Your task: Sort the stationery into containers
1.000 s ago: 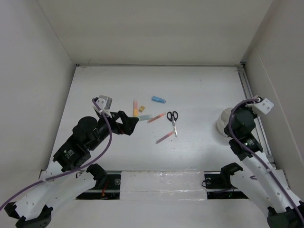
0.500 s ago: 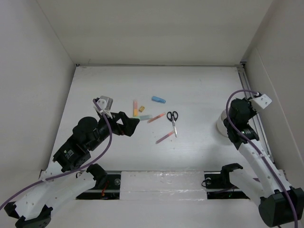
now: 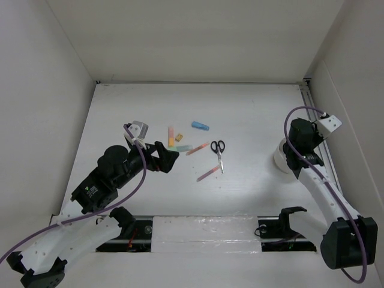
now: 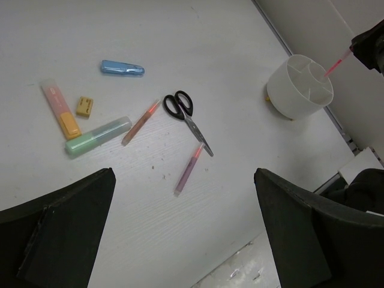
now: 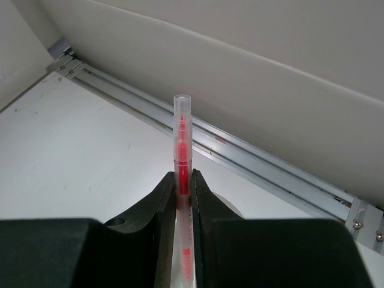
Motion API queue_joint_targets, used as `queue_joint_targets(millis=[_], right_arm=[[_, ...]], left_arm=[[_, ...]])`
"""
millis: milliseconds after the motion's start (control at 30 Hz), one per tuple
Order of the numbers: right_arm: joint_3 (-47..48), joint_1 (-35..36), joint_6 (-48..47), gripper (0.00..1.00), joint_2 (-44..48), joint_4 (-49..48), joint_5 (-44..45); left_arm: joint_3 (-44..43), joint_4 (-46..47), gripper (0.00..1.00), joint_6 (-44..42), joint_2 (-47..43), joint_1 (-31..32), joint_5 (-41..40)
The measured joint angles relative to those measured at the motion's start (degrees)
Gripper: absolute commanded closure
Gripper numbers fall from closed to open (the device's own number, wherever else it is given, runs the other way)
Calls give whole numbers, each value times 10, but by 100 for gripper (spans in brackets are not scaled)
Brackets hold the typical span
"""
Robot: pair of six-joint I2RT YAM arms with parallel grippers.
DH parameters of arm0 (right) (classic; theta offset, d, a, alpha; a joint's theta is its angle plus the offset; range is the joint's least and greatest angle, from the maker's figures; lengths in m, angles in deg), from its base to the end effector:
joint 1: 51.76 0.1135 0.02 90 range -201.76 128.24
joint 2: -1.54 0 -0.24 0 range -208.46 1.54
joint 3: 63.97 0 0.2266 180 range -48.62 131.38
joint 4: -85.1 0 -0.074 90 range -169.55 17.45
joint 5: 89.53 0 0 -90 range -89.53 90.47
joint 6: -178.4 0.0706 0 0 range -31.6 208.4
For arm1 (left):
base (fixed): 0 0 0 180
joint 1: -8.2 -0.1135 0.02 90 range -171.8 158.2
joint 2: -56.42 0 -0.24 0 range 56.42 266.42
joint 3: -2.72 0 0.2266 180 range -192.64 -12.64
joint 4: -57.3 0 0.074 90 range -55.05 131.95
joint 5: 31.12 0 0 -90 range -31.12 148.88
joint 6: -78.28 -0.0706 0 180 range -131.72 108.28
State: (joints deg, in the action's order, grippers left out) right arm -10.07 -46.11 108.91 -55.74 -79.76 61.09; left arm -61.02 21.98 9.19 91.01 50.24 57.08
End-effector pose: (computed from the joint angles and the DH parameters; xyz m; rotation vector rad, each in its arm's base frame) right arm 0.2245 -0.0396 0.2676 0.8936 1.5326 -0.6648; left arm 0.1233 -0.1082 0.3446 0.2953 1.7172 -0.7933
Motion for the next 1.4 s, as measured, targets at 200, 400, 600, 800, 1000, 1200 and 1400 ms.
queue_joint_targets(millis=[200,400,600,800,1000,1200,1400], right_arm=[[0,-4,-2,100,-24,-20,-1],[0,-4,3,100,-36,-24,-7],[0,-4,7,100,-35,-30,-6],[0,-4,22,100,-42,-28,-6],[0,-1,48,100,-55,-12,-4],[0,9,79,100,-70,15,4],[0,19,111,100,-92,37,16]], left_arm=[[0,0,0,0,0,0,4],[0,0,0,0,0,0,7],[0,1,0,0,0,0,17],[0,1,0,0,-2,0,21],[0,5,0,0,-7,0,22],[0,5,0,0,-7,0,22],[0,5,0,0,-7,0,22]])
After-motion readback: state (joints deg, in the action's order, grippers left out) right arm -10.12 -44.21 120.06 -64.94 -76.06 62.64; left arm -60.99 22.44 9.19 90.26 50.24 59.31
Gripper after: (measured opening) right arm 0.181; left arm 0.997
